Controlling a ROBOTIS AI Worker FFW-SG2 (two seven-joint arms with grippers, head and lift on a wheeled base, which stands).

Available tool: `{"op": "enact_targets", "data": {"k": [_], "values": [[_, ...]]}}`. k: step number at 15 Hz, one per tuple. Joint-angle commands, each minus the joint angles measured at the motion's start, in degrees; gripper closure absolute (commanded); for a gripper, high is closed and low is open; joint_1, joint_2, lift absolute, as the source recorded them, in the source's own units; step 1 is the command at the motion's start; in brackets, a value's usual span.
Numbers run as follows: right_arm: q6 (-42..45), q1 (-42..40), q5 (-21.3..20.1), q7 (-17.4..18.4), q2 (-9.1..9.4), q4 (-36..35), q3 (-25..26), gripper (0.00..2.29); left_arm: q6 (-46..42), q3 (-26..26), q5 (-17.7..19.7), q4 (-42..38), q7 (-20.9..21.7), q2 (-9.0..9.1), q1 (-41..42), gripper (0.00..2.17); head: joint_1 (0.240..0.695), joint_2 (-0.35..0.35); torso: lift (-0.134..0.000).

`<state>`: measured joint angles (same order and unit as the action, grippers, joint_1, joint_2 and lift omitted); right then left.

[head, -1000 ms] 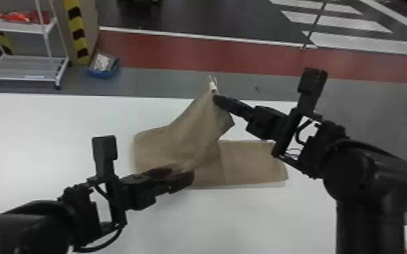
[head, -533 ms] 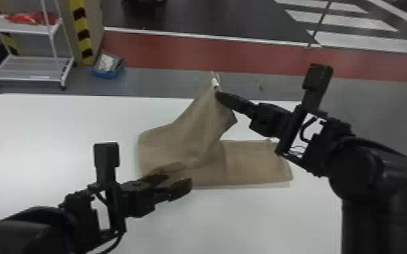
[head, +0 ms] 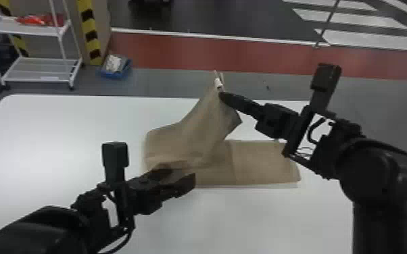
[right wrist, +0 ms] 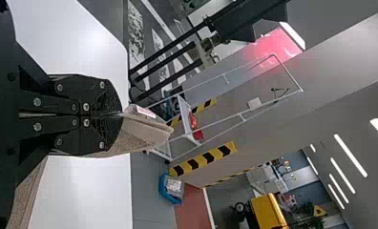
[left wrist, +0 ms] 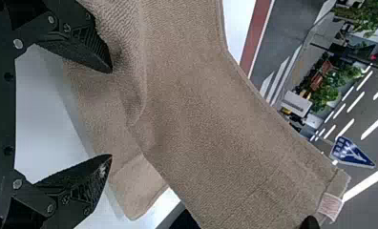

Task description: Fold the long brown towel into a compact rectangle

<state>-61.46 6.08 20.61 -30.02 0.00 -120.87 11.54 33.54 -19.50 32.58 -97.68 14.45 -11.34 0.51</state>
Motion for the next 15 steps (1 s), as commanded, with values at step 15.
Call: {"op": "enact_targets", "data": {"k": [15], "values": [[-1.79,-5.11,6.20,-0.48,0.05,-4.37,9.55,1.30,2.11,-5.29,-6.39,-0.05,-6.63,0.18,0.02,0.33,0.695,-0.221,-0.123]]}}
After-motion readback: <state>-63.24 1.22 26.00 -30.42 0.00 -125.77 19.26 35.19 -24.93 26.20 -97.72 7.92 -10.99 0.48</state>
